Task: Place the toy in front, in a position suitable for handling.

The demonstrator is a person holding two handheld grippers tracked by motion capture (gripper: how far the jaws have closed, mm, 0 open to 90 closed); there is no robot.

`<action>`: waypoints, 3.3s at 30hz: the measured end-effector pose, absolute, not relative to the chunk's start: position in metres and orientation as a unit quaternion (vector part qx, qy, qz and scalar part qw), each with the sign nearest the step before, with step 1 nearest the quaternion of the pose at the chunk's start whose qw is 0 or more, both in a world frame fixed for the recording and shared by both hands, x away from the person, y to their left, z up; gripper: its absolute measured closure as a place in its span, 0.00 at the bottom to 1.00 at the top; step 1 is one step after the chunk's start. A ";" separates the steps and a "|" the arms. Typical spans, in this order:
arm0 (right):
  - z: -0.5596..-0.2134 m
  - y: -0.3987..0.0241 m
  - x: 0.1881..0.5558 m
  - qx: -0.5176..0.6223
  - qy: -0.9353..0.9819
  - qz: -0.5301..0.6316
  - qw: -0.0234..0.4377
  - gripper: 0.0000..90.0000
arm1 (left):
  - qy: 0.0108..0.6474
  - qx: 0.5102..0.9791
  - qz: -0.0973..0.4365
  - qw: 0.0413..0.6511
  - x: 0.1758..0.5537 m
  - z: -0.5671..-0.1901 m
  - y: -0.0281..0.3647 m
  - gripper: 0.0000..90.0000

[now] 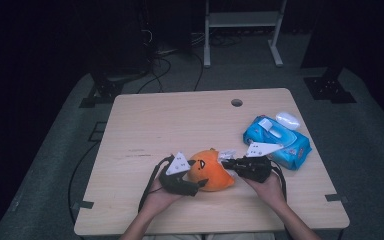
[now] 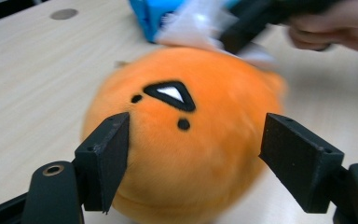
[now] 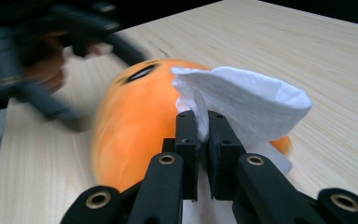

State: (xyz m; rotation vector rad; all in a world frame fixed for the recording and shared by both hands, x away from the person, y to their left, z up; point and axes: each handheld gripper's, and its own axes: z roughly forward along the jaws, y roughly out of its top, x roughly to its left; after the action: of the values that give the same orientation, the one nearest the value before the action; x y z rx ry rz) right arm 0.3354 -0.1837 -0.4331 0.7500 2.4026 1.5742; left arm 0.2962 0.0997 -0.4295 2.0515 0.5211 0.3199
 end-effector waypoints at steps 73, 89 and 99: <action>-0.410 -0.166 0.304 0.153 0.839 0.518 0.070 0.91 | 0.242 0.834 0.140 0.475 0.304 -0.437 0.097 0.35; -0.412 -0.169 0.327 0.202 0.831 0.503 0.125 0.63 | 0.227 0.841 0.142 0.470 0.302 -0.436 0.092 0.36; -0.420 -0.169 0.336 0.217 0.826 0.511 0.095 0.86 | 0.228 0.842 0.138 0.470 0.303 -0.437 0.093 0.36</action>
State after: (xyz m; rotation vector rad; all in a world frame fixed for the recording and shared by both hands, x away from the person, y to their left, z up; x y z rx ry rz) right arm 0.3358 -0.1692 -0.4198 0.6430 2.4505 1.5158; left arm 0.3031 0.0934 -0.4372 2.0624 0.5599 0.3376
